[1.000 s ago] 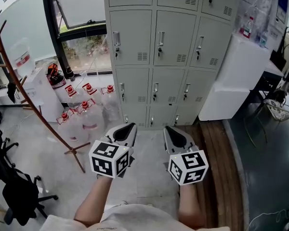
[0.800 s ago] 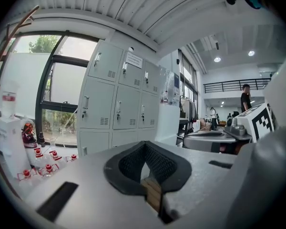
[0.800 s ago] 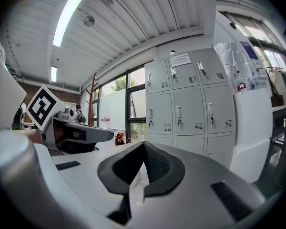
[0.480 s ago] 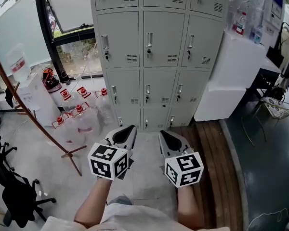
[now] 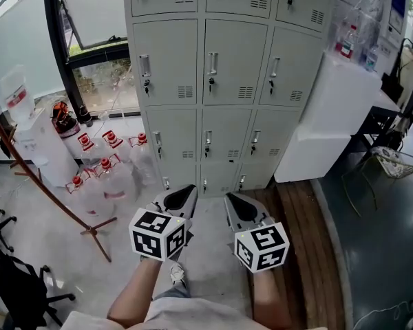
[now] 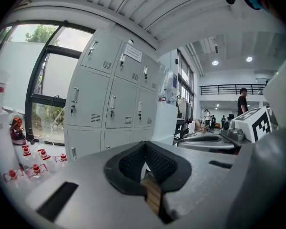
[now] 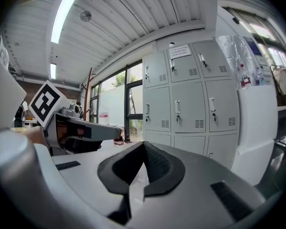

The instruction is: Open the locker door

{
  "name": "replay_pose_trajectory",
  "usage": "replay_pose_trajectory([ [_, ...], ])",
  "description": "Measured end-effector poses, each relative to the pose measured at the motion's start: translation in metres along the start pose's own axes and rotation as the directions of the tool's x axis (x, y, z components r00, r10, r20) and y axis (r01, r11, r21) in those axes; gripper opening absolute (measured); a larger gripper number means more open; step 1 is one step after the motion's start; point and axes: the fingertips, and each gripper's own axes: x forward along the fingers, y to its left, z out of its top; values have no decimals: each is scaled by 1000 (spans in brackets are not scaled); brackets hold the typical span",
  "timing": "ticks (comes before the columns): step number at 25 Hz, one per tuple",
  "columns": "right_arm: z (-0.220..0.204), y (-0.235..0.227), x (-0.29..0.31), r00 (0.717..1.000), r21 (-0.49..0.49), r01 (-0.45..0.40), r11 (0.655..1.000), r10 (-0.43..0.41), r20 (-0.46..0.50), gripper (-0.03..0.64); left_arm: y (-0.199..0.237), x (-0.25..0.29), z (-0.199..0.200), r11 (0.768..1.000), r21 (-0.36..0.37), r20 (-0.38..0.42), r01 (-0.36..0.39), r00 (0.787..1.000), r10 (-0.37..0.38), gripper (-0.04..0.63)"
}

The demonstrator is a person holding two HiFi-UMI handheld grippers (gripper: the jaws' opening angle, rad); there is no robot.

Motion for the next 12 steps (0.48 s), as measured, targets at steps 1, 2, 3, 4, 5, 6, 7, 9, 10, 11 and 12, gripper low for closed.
replay_pose_trajectory([
  [1, 2, -2, 9, 1000, 0, 3, 1000, -3, 1, 0, 7, 6, 3, 1000, 1, 0, 2, 1000, -2, 6],
  [2, 5, -5, 18, 1000, 2, 6, 1000, -6, 0, 1, 15, 11, 6, 1000, 4, 0, 3, 1000, -3, 6],
  [3, 8, -8, 27, 1000, 3, 11, 1000, -11, -1, 2, 23, 17, 10, 1000, 9, -1, 4, 1000, -4, 6],
  [4, 10, -10, 37, 1000, 4, 17, 1000, -17, -4, 0, 31, 22, 13, 1000, 14, -1, 6, 1000, -6, 6],
  [5, 13, -12, 46, 1000, 5, 22, 1000, -22, -6, 2, 39, 27, 16, 1000, 16, -1, 9, 1000, -9, 6],
  [6, 16, -14, 56, 1000, 6, 27, 1000, -27, -9, 2, 48, 32, 20, 1000, 18, -1, 12, 1000, -12, 6],
  [7, 18, -15, 66, 1000, 8, 30, 1000, -30, -10, 1, 57, 37, 24, 1000, 18, -1, 15, 1000, -15, 6],
  [9, 25, -16, 85, 999, 8, 34, 999, -34, -12, 1, 75, 44, 32, 1000, 22, 0, 19, 1000, -19, 6],
  [10, 28, -16, 94, 999, 7, 37, 999, -37, -12, 2, 84, 48, 35, 999, 25, 1, 20, 1000, -20, 6],
  [11, 32, -17, 104, 999, 6, 41, 999, -41, -12, 2, 93, 52, 39, 999, 27, 1, 22, 1000, -22, 6],
  [12, 35, -17, 114, 999, 6, 45, 999, -45, -10, 2, 102, 56, 41, 999, 29, 1, 24, 1000, -24, 6],
])
